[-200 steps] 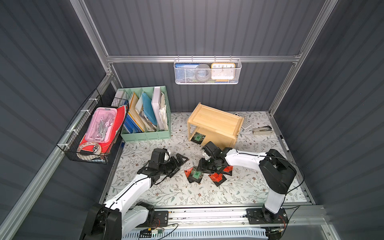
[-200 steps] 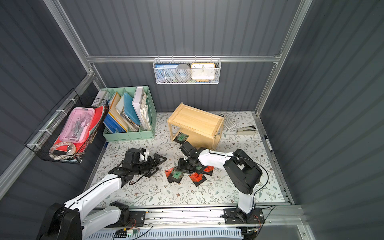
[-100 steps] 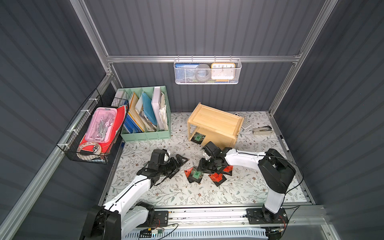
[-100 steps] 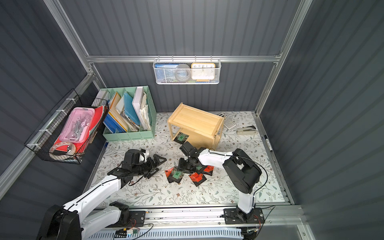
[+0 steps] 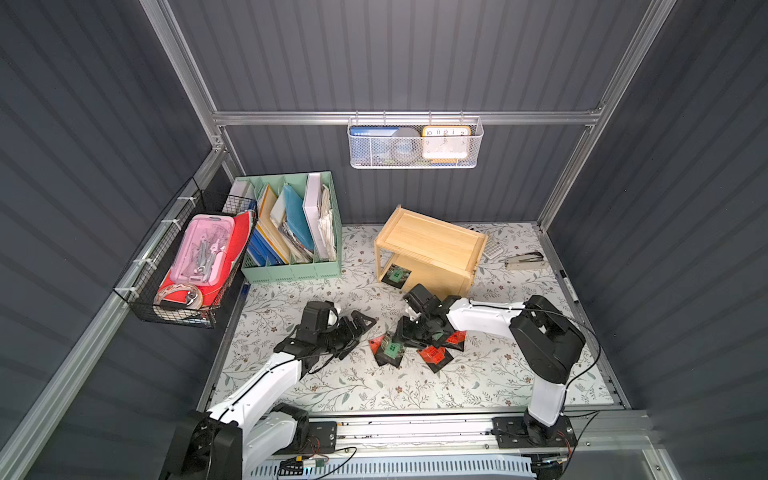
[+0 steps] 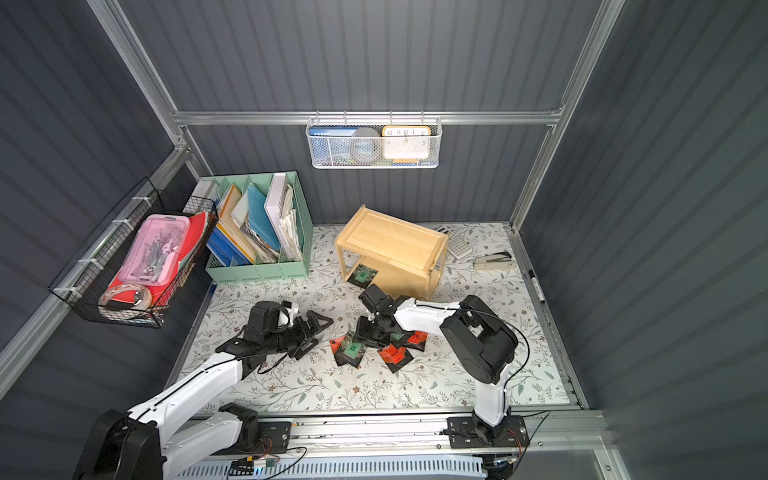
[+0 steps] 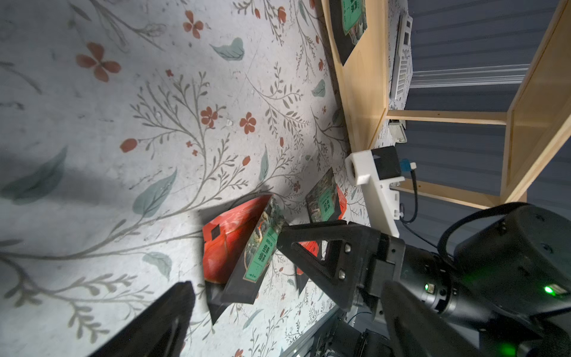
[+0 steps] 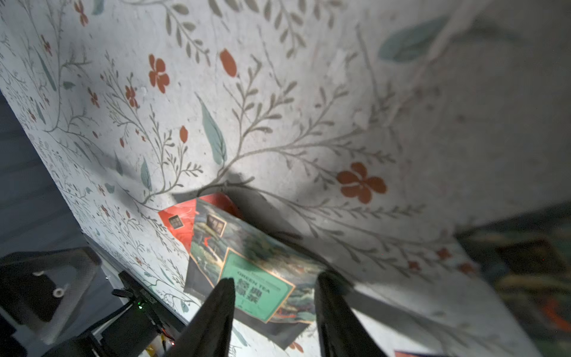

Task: Place the tea bags on the shelf by color
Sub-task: Pick up the tea bag from the center of the board.

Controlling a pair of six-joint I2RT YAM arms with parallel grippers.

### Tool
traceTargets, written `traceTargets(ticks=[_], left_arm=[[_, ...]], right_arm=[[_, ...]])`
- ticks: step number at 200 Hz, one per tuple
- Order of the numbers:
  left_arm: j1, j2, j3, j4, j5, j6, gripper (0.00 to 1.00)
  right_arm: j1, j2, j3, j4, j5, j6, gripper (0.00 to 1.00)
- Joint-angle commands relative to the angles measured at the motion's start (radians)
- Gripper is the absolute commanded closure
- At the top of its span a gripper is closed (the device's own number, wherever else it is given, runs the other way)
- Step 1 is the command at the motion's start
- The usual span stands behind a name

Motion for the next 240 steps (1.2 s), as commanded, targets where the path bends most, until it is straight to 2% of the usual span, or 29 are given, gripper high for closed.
traceTargets(ticks=[1, 55, 111, 240], left_arm=[[0.000, -0.014, -0.023, 0.040, 0.020, -0.024, 0.01], [0.000, -0.003, -0.060, 0.090, 0.027, -0.053, 0.03], [-0.001, 0.009, -0.121, 0.178, 0.048, -0.097, 0.10], [-0.016, 0.080, -0.191, 0.331, 0.087, -0.155, 0.19]], right_arm=[[-0.002, 0.007, -0.038, 0.006, -0.003, 0.106, 0.52], [0.021, 0.006, -0.056, 0.025, -0.007, 0.258, 0.52], [0.034, 0.001, -0.071, 0.033, 0.004, 0.332, 0.52], [0.038, 0.001, -0.093, 0.046, 0.004, 0.364, 0.52]])
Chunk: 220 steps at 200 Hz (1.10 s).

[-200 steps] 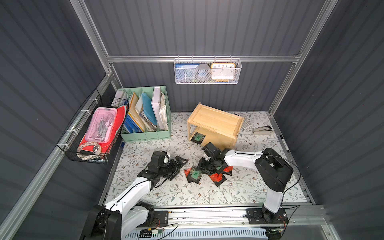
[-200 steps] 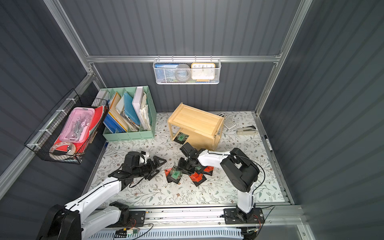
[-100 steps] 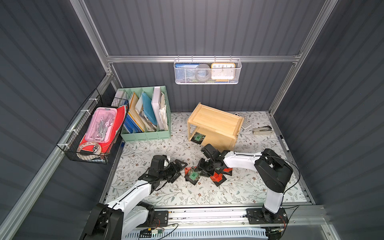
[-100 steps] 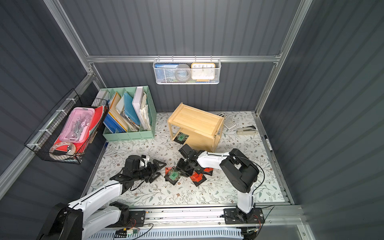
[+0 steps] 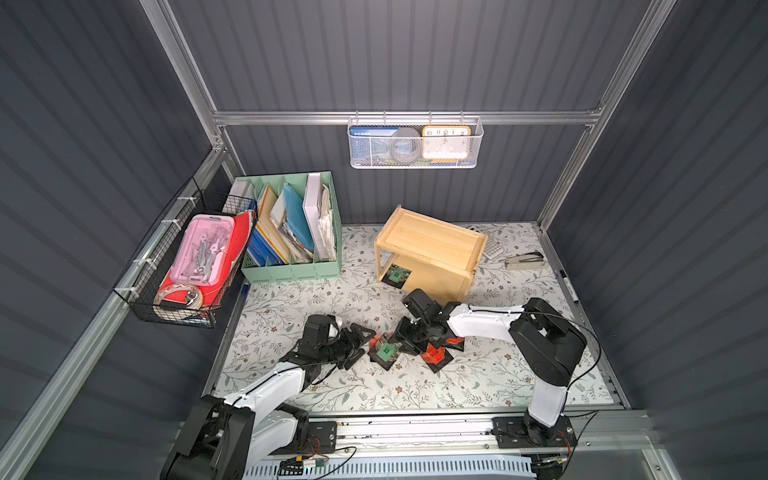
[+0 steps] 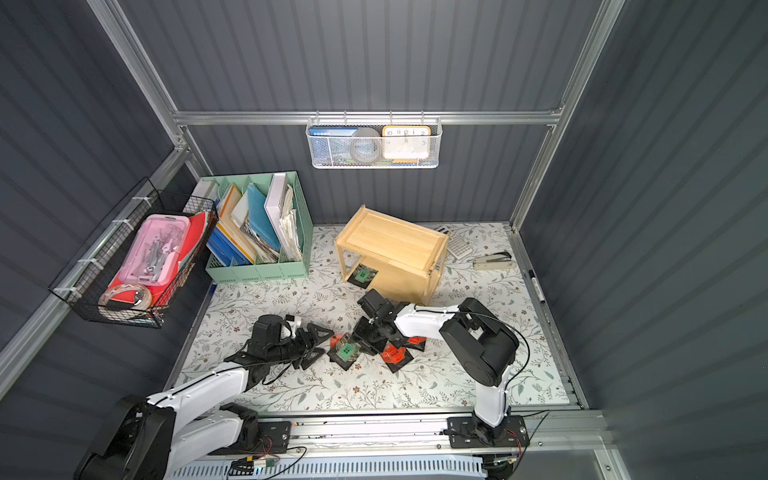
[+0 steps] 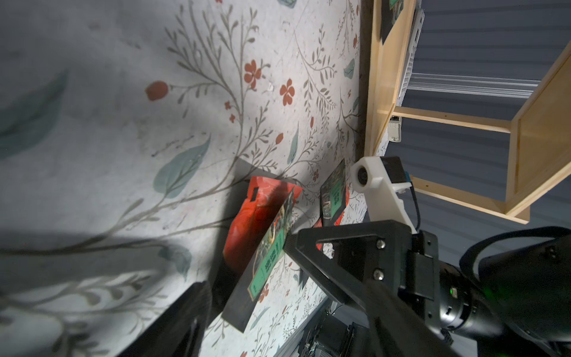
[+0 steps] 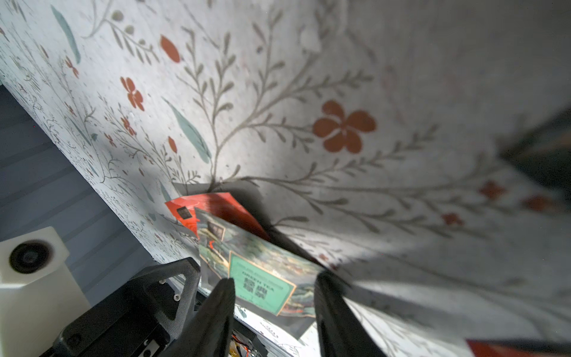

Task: Place the tea bags on the shelf by color
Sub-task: Pick up the tea bag from the center of the board.

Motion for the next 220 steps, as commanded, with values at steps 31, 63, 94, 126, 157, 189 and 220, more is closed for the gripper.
traceTargets(ticks=[31, 63, 94, 126, 157, 189, 220], left_arm=[[-0.021, 0.039, -0.014, 0.071, 0.018, -0.030, 0.21], [-0.036, 0.056, -0.017, 0.074, 0.015, -0.034, 0.23], [-0.045, 0.064, -0.016, 0.081, 0.011, -0.038, 0.25], [-0.057, 0.078, -0.017, 0.090, 0.010, -0.044, 0.27], [-0.067, 0.085, -0.024, 0.090, 0.000, -0.055, 0.26], [-0.073, 0.097, -0.029, 0.084, -0.010, -0.057, 0.23], [-0.079, 0.106, -0.030, 0.103, -0.016, -0.060, 0.23]], right_arm=[[0.008, 0.016, -0.033, -0.067, 0.028, 0.009, 0.52], [0.008, 0.020, -0.031, -0.068, 0.027, 0.009, 0.52], [0.008, 0.021, -0.031, -0.068, 0.025, 0.009, 0.52], [0.009, 0.025, -0.030, -0.068, 0.024, 0.013, 0.52], [0.008, 0.028, -0.028, -0.070, 0.023, 0.013, 0.52], [0.008, 0.034, -0.028, -0.069, 0.019, 0.013, 0.52], [0.007, 0.036, -0.026, -0.071, 0.019, 0.013, 0.53]])
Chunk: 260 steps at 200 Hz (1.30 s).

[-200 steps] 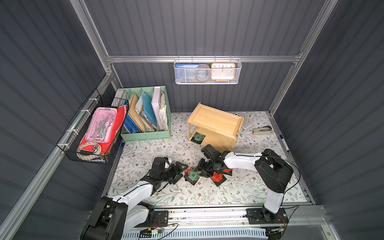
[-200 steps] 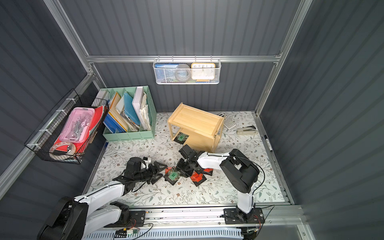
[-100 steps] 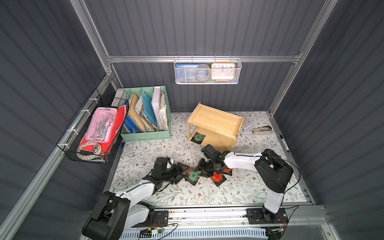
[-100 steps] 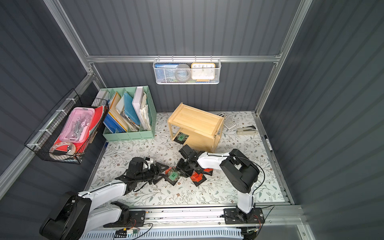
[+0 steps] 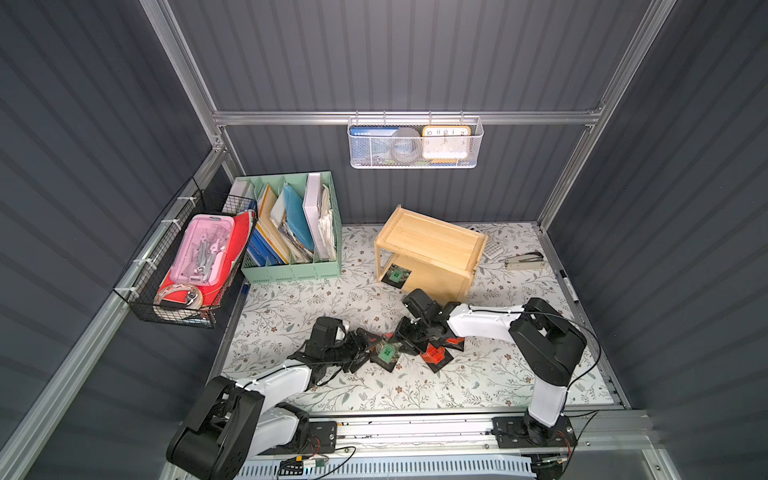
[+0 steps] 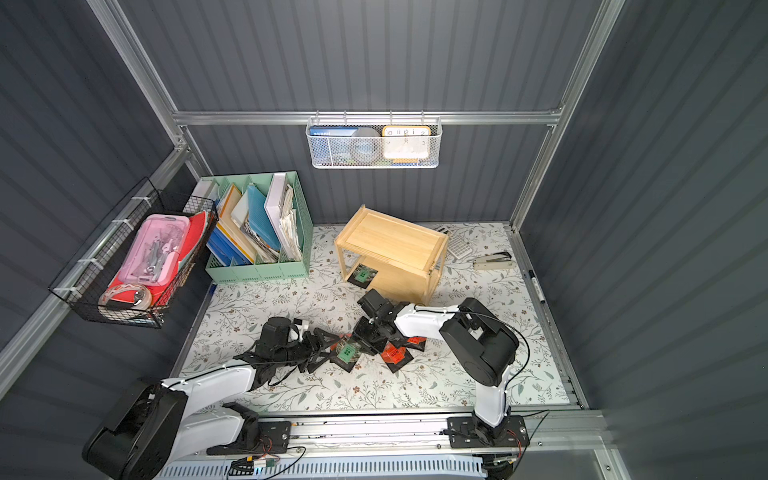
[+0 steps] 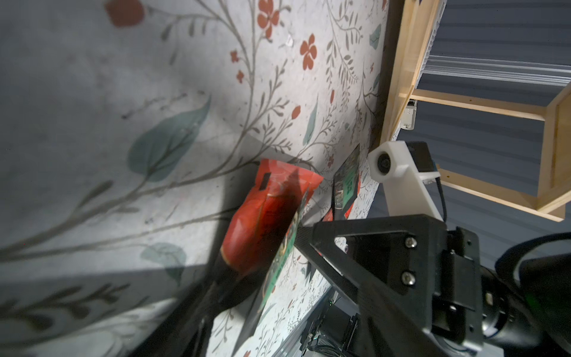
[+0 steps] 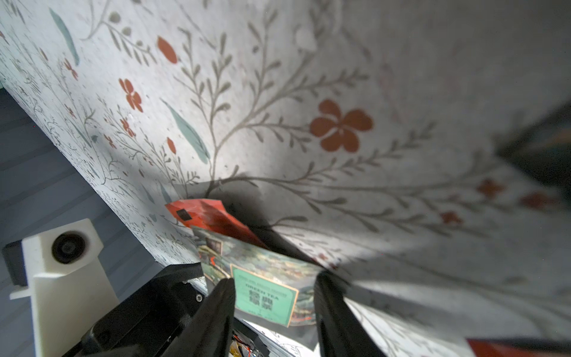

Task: Place the tea bags on the shelf by color
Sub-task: Pick up the tea bag from the center of the board.

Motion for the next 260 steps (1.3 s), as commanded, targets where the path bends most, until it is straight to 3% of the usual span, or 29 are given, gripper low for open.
traceTargets(ticks=[1, 140, 197, 260], left_arm=[[-0.008, 0.010, -0.015, 0.022, -0.010, -0.011, 0.23], [-0.104, 0.019, -0.049, 0.108, -0.066, -0.092, 0.48], [-0.113, -0.029, -0.071, 0.092, -0.095, -0.114, 0.69], [-0.118, -0.025, -0.062, 0.097, -0.103, -0.113, 0.83]], right_arm=[[0.007, 0.036, -0.026, -0.072, 0.020, 0.002, 0.53], [0.007, 0.037, -0.033, -0.072, 0.011, 0.012, 0.52], [0.007, 0.037, -0.032, -0.068, 0.009, 0.009, 0.52], [0.007, 0.038, -0.028, -0.069, 0.006, 0.010, 0.52]])
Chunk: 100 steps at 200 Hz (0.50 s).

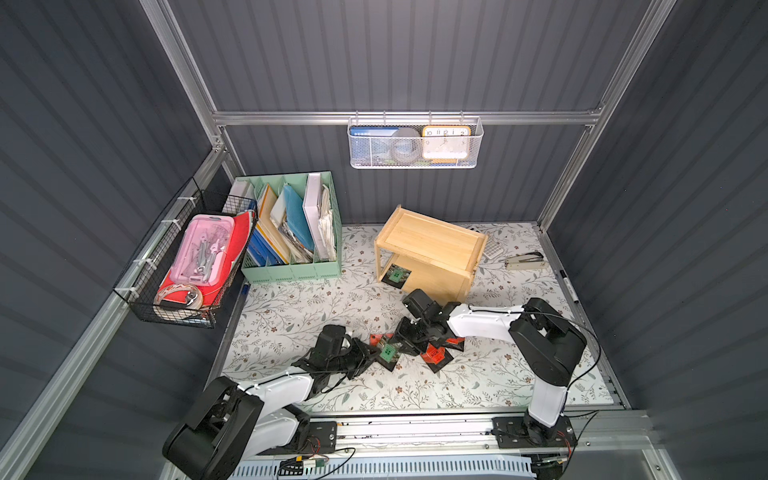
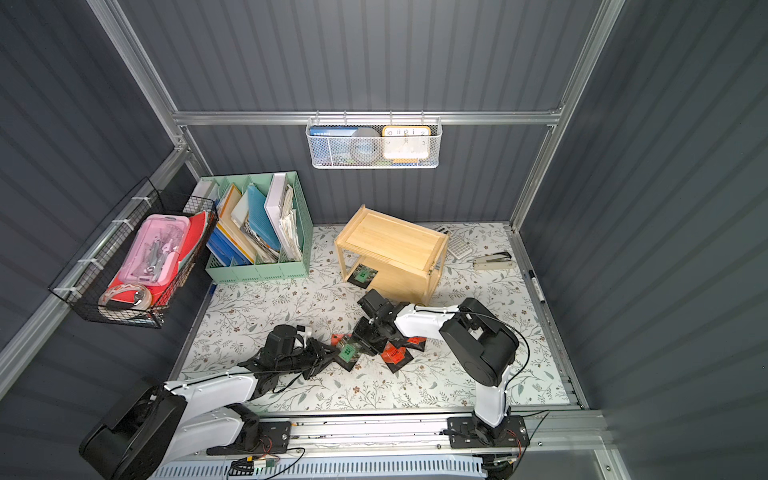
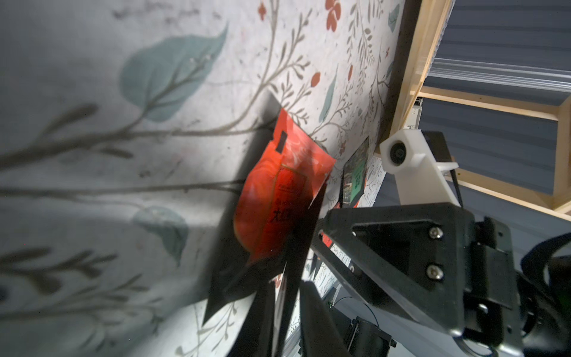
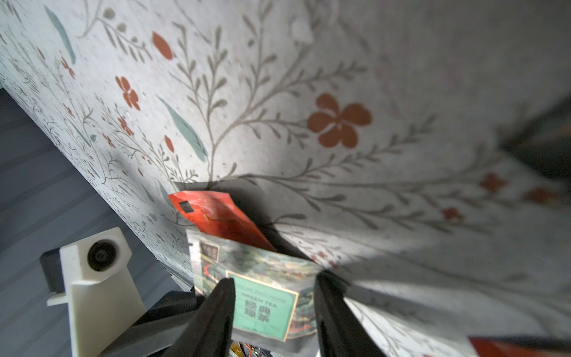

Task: Place the tea bags on the shelf by color
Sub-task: Pick up the tea bag from the center of the board.

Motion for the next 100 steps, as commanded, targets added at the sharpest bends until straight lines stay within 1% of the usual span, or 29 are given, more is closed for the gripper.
traceTargets(ticks=[1, 63, 100], left_arm=[[-0.005, -0.007, 0.000, 0.001, -0.010, 0.005, 0.83], [-0.005, -0.059, 0.010, -0.033, -0.050, 0.007, 0.85], [-0.005, -0.076, 0.011, -0.042, -0.066, 0.007, 0.89]], right_arm=[[0.007, 0.038, -0.026, -0.068, 0.014, 0.002, 0.52], [0.008, 0.045, -0.017, -0.066, 0.009, 0.002, 0.52], [0.007, 0.052, -0.005, -0.070, 0.005, -0.001, 0.53]])
